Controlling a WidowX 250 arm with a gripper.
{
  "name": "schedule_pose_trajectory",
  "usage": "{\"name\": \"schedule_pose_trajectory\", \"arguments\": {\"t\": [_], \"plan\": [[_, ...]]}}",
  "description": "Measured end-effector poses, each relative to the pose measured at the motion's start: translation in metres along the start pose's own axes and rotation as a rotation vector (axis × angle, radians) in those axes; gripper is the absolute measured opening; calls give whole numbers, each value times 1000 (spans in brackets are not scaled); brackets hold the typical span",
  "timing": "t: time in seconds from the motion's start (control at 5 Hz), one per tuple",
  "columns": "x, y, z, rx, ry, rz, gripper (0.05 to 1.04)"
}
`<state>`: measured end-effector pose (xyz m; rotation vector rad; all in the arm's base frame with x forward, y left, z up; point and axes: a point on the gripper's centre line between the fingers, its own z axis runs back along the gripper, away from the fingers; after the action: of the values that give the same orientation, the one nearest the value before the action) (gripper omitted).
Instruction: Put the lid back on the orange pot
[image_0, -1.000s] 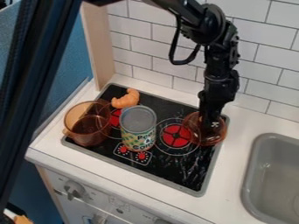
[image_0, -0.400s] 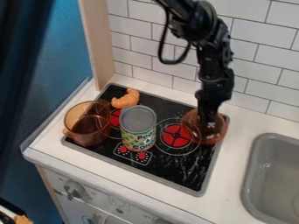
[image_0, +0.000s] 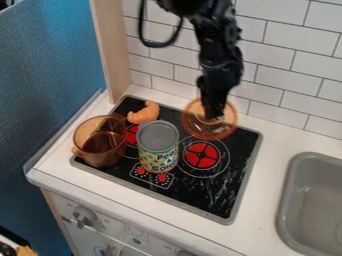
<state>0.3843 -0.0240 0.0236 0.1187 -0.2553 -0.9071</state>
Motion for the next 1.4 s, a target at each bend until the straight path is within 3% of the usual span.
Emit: {"name": "schedule_pose_trajectory", "arguments": {"t": [0.2, 0.6, 0.8, 1.0, 1.4], "plan": [[-36, 18, 17, 57, 42, 150, 379], [-106, 23, 34, 95, 127, 451, 379], [-133, 10, 27, 59, 170, 552, 379], [-144, 3, 27, 40, 141, 605, 379], [-170, 10, 9, -11, 170, 697, 379]]}}
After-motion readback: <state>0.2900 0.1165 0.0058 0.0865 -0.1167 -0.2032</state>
